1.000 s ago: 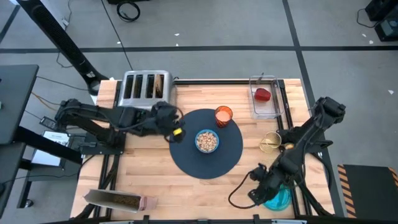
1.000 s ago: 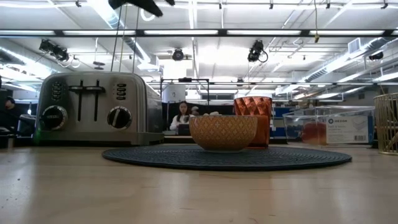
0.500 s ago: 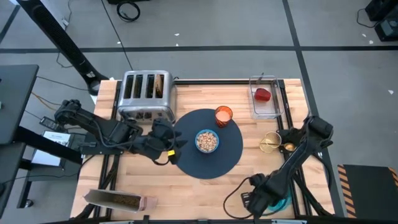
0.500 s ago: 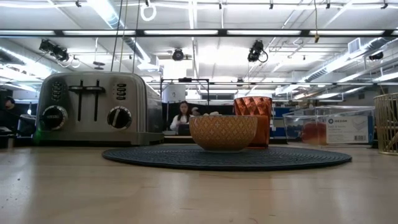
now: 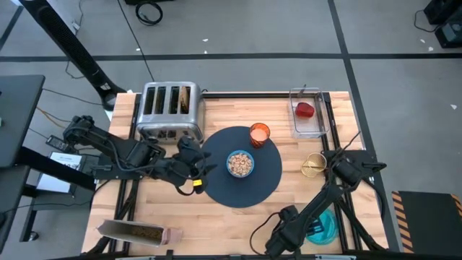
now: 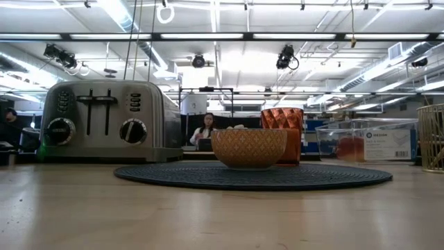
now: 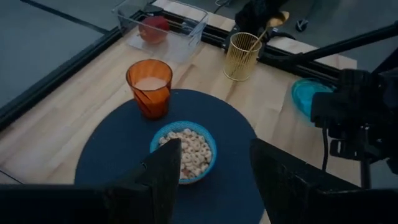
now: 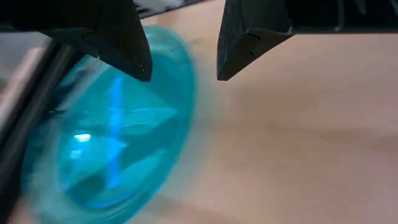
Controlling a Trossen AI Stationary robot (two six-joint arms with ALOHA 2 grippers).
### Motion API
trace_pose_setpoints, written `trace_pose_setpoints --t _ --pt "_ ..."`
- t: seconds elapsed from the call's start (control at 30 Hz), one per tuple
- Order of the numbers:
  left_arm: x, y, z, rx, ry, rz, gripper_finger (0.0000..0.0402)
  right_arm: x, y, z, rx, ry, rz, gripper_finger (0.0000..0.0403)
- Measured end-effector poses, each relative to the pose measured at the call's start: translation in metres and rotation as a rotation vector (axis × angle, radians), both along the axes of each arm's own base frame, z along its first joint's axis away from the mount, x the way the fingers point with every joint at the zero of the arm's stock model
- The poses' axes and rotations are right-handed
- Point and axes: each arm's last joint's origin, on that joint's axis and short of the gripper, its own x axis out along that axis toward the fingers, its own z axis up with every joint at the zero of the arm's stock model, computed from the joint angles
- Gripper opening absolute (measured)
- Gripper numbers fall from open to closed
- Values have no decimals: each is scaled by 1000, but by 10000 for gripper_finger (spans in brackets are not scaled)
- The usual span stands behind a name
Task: Arrange a breakfast setting
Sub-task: Put the blue plate on the blue table mat to the bottom left of the blue bowl
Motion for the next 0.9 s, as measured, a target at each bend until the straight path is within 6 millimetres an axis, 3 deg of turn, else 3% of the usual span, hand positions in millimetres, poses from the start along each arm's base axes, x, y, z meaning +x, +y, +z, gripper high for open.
trace_pose_setpoints --t 0.13,0.5,0.77,0.9 --pt "1 3 0 22 10 0 197 -1 0 -5 -13 90 40 185" --pt "4 12 0 16 18 16 197 5 5 -10 6 25 26 163" --pt "5 13 0 14 17 21 197 11 6 21 -66 6 67 162" --pt "6 15 0 11 15 30 197 21 13 19 -19 -102 68 162"
